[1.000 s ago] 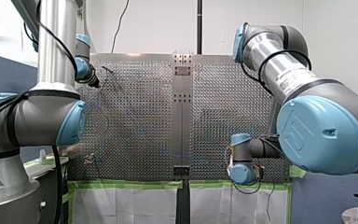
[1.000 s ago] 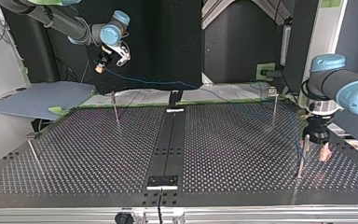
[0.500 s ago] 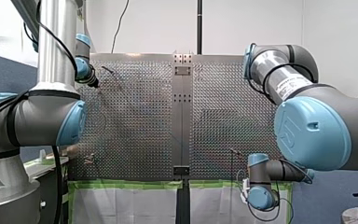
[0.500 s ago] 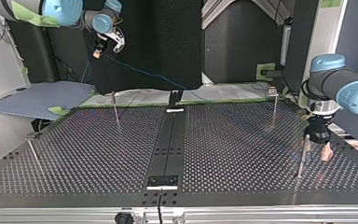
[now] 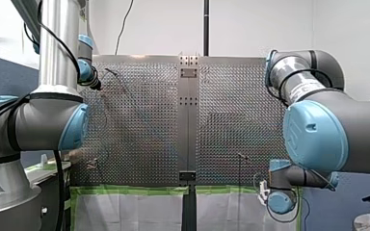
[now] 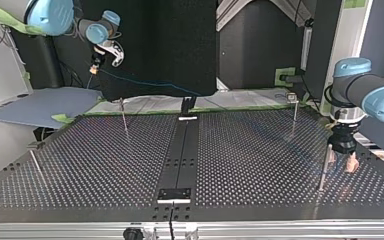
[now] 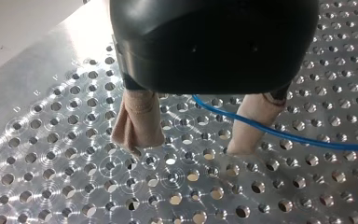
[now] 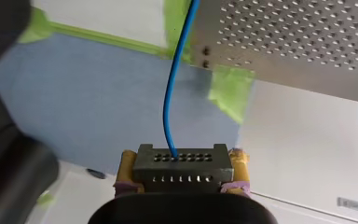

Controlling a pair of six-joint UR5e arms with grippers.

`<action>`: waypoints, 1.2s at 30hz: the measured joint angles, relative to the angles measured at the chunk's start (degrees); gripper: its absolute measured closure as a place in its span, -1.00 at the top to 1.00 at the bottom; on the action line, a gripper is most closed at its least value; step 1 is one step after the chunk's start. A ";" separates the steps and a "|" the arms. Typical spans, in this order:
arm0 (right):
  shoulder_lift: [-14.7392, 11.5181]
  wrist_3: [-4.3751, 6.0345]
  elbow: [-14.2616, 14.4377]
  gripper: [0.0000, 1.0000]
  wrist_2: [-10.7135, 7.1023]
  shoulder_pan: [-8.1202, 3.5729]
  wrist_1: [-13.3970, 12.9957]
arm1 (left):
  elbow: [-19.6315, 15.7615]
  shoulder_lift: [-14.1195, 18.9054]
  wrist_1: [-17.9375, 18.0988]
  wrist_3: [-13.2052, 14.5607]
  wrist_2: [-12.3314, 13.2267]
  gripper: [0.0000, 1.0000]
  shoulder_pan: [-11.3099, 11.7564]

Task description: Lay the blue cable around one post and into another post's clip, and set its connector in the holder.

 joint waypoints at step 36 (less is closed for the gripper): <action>-7.87 2.19 -3.51 -1.00 -19.13 -2.14 3.86 | 0.00 0.01 -0.12 1.02 -0.11 1.00 -0.83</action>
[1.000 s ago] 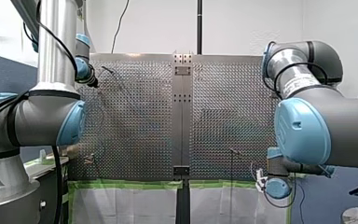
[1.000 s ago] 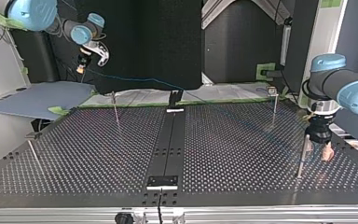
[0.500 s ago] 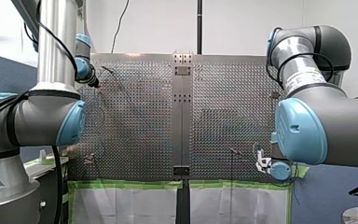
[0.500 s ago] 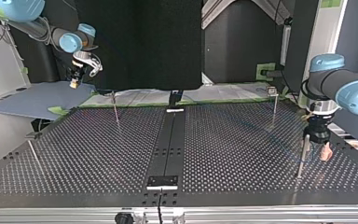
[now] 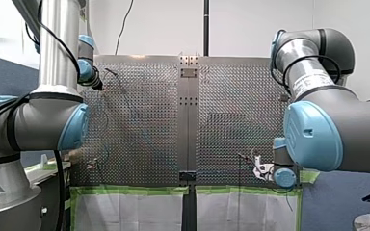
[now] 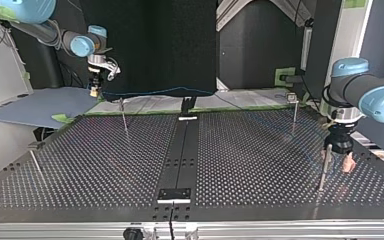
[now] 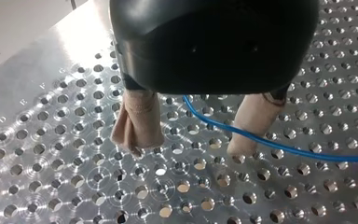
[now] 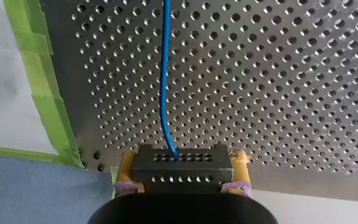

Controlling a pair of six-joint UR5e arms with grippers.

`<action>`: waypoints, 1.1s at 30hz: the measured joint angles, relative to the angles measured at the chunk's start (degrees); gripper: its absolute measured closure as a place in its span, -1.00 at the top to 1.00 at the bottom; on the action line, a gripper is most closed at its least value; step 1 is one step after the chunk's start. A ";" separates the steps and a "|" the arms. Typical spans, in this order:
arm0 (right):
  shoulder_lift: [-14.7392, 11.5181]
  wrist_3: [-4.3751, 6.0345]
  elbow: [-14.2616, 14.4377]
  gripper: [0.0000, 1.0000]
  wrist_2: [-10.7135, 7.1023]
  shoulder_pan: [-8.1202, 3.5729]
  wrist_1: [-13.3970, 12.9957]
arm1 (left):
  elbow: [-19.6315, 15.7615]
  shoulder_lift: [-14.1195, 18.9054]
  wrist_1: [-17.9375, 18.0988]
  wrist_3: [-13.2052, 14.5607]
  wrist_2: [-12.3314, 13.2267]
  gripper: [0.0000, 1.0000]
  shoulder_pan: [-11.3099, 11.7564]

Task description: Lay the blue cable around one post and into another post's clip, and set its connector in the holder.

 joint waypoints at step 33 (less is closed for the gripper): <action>0.08 1.81 -1.13 -1.00 -17.33 -4.21 -1.37 | -0.01 0.03 -0.23 0.44 -0.53 1.00 -1.18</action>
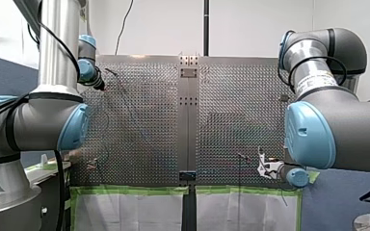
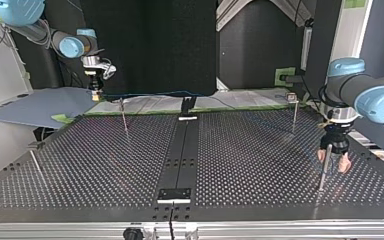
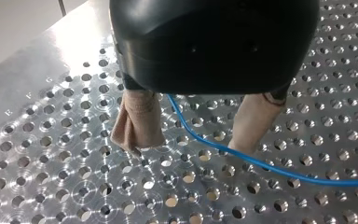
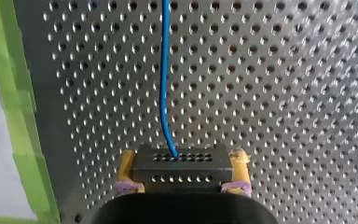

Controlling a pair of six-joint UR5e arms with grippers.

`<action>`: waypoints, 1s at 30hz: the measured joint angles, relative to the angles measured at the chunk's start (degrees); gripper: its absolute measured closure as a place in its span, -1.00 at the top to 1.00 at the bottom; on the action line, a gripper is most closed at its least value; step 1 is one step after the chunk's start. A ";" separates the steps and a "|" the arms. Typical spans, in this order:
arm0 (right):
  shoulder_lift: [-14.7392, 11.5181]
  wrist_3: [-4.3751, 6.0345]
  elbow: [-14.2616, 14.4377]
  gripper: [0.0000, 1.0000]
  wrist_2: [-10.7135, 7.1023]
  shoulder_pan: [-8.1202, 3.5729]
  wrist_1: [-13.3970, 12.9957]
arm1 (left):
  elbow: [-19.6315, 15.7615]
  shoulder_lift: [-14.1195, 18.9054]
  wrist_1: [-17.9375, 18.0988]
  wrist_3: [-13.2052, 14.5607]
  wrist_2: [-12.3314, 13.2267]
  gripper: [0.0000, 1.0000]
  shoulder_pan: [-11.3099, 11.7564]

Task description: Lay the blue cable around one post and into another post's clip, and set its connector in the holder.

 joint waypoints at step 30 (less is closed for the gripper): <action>0.49 0.08 0.05 -1.00 -15.18 -3.03 0.47 | -0.01 0.29 -3.26 -2.87 -1.41 1.00 -0.96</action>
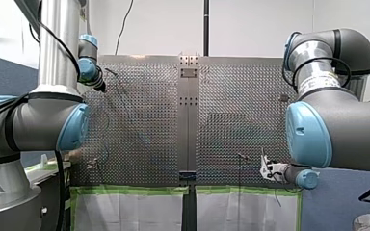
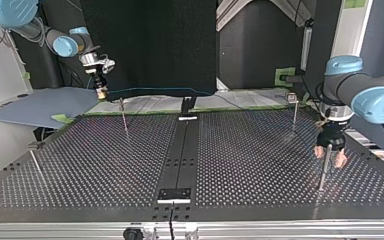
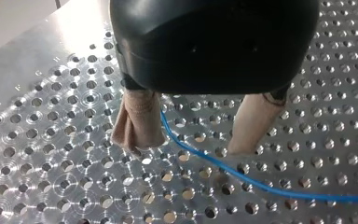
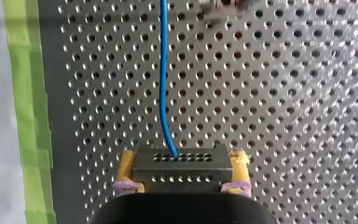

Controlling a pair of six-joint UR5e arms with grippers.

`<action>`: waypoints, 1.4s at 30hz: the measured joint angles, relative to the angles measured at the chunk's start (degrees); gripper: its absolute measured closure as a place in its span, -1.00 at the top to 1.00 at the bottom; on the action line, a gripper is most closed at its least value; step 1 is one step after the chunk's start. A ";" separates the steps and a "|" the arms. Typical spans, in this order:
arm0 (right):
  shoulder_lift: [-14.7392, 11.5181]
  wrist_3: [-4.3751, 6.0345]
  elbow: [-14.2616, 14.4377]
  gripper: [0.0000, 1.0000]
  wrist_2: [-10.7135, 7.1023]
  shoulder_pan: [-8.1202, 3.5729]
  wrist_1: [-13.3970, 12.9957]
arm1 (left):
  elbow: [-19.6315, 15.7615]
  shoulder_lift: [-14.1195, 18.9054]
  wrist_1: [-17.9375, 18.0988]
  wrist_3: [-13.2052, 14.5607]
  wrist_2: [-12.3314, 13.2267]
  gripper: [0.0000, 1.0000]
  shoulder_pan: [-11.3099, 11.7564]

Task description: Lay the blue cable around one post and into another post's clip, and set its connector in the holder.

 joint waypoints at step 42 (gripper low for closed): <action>0.67 0.05 0.00 -1.00 -16.91 0.26 -0.26 | -4.73 17.53 -9.48 2.87 -12.18 1.00 0.29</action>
